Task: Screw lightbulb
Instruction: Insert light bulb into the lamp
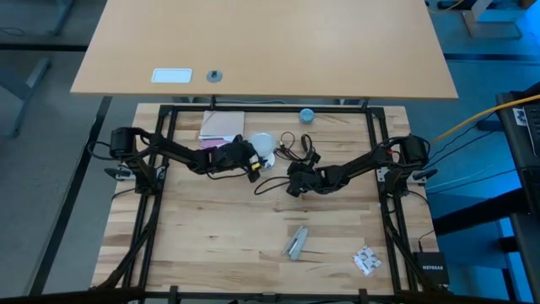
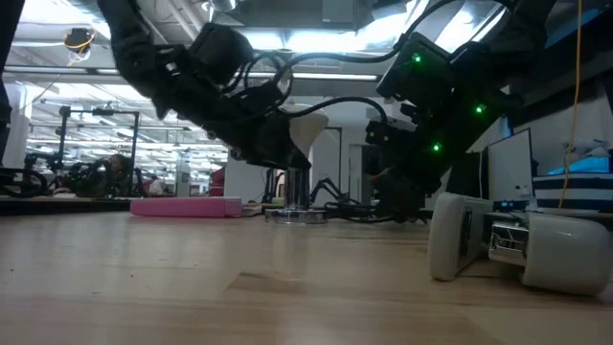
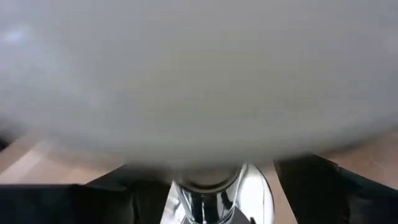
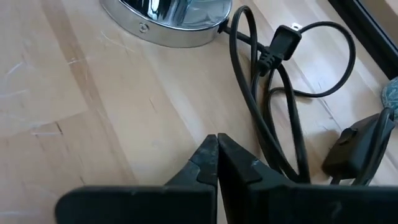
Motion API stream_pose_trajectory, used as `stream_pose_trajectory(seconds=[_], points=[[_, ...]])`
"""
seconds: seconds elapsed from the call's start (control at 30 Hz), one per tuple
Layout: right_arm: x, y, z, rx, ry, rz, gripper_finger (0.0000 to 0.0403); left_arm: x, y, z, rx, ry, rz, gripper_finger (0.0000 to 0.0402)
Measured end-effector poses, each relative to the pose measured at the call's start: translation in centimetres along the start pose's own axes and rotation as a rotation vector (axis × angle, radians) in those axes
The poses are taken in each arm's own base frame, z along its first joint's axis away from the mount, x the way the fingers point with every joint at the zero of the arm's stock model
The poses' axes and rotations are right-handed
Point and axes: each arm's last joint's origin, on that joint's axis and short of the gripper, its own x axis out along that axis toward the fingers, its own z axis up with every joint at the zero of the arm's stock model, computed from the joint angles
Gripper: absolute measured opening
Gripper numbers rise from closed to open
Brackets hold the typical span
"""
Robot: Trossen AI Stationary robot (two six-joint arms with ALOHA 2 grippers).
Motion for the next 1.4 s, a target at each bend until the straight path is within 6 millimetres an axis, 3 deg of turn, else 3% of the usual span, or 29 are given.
stream_pose_trajectory(seconds=[0.3, 0.67, 1.1, 1.4], points=[[0.0, 0.0, 0.0, -0.037, -0.002, 0.0, 0.0005, -1.5, 1.0, -2.6, -0.073, -0.056, 0.01, 0.0225], [0.0, 0.0, 0.1, -0.036, -0.004, 0.001, 0.0005, -2.4, 1.8, -4.7, -0.015, -0.02, 0.058, 0.0218], [0.0, 0.1, 0.1, -0.089, 0.0, 0.026, 0.0014, -2.0, 2.0, -5.0, -0.115, -0.041, 0.075, 0.0218], [0.0, 0.1, 0.1, -0.139, 0.001, 0.034, 0.0014, -2.0, 2.2, -4.9, -0.204, -0.059, 0.147, 0.0269]])
